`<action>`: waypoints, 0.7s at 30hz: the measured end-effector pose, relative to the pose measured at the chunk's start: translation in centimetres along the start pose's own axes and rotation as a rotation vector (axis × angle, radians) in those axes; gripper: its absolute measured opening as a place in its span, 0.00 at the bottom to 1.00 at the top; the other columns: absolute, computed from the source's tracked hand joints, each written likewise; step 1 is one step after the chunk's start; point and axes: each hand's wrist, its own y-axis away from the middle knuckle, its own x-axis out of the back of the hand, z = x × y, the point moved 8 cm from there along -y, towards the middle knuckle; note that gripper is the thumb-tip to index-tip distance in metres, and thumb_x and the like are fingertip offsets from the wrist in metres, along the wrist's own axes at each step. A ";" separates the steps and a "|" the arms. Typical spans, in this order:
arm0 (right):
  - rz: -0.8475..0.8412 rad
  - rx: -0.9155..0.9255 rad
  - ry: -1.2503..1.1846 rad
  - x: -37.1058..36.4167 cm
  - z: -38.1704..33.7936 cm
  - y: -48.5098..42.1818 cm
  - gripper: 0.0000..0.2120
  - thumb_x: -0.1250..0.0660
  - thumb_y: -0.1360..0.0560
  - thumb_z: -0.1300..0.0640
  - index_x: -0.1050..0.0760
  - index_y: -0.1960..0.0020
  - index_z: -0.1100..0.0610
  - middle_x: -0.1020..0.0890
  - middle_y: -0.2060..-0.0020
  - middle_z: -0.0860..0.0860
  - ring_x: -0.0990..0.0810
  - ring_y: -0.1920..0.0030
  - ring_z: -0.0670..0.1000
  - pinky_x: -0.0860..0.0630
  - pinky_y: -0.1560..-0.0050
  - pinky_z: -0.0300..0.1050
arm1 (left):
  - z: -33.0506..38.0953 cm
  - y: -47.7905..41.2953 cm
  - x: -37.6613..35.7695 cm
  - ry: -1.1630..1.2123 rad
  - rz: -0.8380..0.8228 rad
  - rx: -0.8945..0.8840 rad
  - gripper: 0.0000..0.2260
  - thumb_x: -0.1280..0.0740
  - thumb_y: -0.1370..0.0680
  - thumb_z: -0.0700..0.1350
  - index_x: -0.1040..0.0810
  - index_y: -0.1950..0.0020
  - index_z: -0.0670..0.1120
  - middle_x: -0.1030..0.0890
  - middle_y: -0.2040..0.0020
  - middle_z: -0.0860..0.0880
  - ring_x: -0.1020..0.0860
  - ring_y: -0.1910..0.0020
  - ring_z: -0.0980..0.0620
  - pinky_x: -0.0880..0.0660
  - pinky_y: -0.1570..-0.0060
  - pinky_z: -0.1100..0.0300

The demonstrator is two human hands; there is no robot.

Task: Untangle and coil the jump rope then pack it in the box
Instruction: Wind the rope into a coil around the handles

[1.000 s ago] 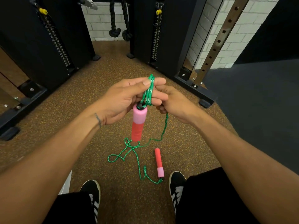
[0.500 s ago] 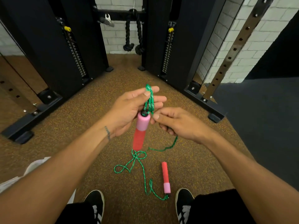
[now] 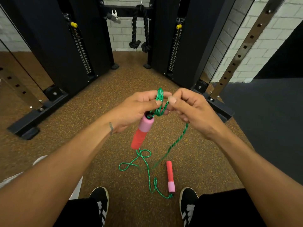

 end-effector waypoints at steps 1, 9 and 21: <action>0.024 0.013 -0.001 0.3 -0.1 0.0 0.11 0.35 0.20 0.52 0.25 0.56 0.59 0.23 0.70 0.55 0.35 0.73 0.43 0.37 0.71 0.38 | 0.0 0.0 -0.3 0.000 -0.021 -0.002 0.15 0.41 0.18 0.36 0.25 0.32 0.42 0.16 0.44 0.44 0.18 0.47 0.52 0.25 0.43 0.62; -0.054 0.065 -0.007 -0.3 -1.1 -0.1 0.06 0.33 0.23 0.56 0.21 0.55 0.58 0.20 0.68 0.46 0.27 0.72 0.39 0.33 0.68 0.31 | -0.9 0.0 -0.5 0.011 0.008 0.047 0.15 0.41 0.18 0.39 0.26 0.31 0.43 0.16 0.45 0.50 0.19 0.47 0.58 0.26 0.46 0.66; 0.107 0.005 0.013 2.7 0.0 -0.9 0.06 0.33 0.24 0.52 0.23 0.56 0.54 0.23 0.70 0.41 0.30 0.72 0.39 0.35 0.69 0.32 | 0.1 0.6 -2.4 0.033 -0.163 0.056 0.15 0.41 0.19 0.43 0.24 0.34 0.45 0.14 0.49 0.44 0.17 0.51 0.51 0.24 0.45 0.60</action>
